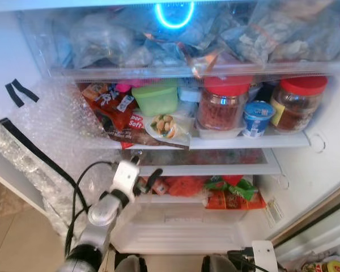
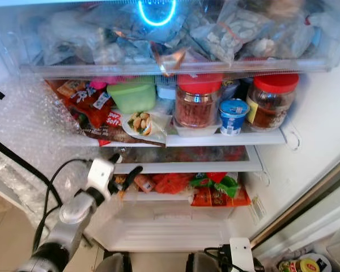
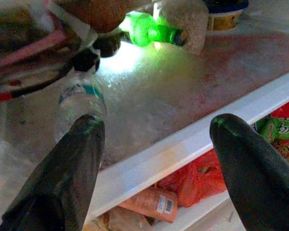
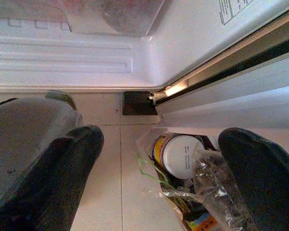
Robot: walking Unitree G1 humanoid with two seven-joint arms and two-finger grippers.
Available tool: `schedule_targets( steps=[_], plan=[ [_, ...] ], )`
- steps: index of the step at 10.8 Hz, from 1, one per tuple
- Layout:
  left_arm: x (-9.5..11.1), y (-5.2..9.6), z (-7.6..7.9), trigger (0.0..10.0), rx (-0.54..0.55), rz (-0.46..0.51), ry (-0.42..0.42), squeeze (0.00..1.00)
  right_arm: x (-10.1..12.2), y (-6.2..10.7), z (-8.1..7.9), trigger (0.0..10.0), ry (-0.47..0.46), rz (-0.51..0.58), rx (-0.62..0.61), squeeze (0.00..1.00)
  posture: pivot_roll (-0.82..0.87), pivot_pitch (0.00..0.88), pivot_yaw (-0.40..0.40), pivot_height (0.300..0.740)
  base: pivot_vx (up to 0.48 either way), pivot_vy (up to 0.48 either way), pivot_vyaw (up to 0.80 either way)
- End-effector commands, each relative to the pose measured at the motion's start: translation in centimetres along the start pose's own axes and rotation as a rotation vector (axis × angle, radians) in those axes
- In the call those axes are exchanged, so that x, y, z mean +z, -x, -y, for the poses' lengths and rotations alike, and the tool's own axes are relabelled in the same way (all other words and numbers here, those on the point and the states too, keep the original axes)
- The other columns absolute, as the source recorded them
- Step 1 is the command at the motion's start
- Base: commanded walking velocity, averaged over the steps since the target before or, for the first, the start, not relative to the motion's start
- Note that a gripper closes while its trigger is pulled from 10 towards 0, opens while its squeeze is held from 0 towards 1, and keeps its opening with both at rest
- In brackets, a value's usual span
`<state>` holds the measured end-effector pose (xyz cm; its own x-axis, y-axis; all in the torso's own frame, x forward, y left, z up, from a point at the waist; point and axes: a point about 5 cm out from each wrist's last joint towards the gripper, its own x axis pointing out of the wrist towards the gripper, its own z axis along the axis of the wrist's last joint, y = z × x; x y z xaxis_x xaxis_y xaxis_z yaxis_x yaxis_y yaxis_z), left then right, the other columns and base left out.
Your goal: Restocking fridge
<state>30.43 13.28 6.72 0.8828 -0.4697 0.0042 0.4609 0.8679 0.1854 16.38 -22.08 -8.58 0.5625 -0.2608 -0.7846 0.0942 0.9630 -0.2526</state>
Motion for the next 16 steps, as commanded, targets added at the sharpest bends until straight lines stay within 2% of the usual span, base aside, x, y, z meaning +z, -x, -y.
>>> schedule_targets(
  steps=[1, 4, 6, 9, 16],
  plan=[
    [0.6, 0.2, 0.1, 10.0, -0.045, 0.008, -0.052, 0.00, -0.3, 0.0, 0.1, 10.0, -0.003, -0.014, -0.005, 0.00, -0.03, 0.041, 0.029, 0.653, 0.000, 0.000, 0.00],
    [1.9, 1.5, 0.7, 10.0, -0.010, 0.050, -0.032, 0.00, -0.3, 0.0, 0.2, 10.0, -0.002, -0.013, -0.006, 0.00, -0.03, 0.038, 0.030, 0.653, 0.000, 0.000, 0.00],
    [1.5, 2.3, 1.2, 10.0, 0.001, 0.024, -0.001, 0.00, -0.2, 0.0, 0.2, 10.0, 0.000, -0.013, -0.004, 0.00, -0.03, 0.040, 0.028, 0.653, 0.000, 0.000, 0.00],
    [2.3, 3.5, 1.5, 10.0, 0.031, 0.016, 0.024, 0.00, -0.2, 0.0, 0.2, 10.0, 0.001, -0.013, -0.003, 0.00, -0.03, 0.039, 0.030, 0.653, 0.000, 0.000, 0.00],
    [3.1, 3.5, 1.3, 10.0, 0.052, 0.000, 0.035, 0.00, -0.2, 0.0, 0.1, 10.0, 0.000, -0.016, -0.003, 0.00, -0.03, 0.036, 0.033, 0.653, 0.000, 0.000, 0.00]
  ],
)
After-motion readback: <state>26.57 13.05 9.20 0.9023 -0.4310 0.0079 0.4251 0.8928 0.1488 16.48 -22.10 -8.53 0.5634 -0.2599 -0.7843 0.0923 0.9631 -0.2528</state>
